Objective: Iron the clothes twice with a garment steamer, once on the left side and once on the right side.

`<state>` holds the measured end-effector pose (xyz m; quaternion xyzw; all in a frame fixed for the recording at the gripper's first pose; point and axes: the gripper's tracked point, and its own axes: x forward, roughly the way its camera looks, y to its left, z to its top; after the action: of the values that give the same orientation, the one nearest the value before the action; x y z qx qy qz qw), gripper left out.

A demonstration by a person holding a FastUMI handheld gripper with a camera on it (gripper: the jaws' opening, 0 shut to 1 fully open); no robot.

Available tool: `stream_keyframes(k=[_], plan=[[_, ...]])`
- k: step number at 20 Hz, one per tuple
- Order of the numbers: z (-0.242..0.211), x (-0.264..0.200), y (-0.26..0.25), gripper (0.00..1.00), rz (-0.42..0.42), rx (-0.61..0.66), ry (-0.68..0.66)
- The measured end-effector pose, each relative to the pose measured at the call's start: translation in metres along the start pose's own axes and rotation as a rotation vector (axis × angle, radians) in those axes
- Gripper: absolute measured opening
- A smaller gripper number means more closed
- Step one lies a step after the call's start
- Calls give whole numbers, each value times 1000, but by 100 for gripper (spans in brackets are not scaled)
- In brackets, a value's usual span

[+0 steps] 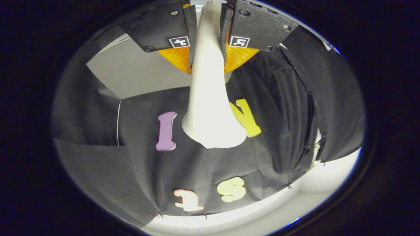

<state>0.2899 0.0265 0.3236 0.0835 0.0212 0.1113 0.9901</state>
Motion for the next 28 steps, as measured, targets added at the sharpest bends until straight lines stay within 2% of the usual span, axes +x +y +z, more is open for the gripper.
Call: stream_keyframes(k=[3, 7, 12, 16, 19, 24, 28], plan=[[24, -15, 39, 31, -33, -66, -67], [50, -22, 95, 31, -42, -87, -121], [79, -16, 157, 31, -120, -180, -190], [92, -4, 218, 31, -118, -251, -224], [94, 12, 251, 31, -108, -258, -218], [88, 38, 279, 31, -123, -290, -186], [75, 47, 280, 31, -141, -298, -158]])
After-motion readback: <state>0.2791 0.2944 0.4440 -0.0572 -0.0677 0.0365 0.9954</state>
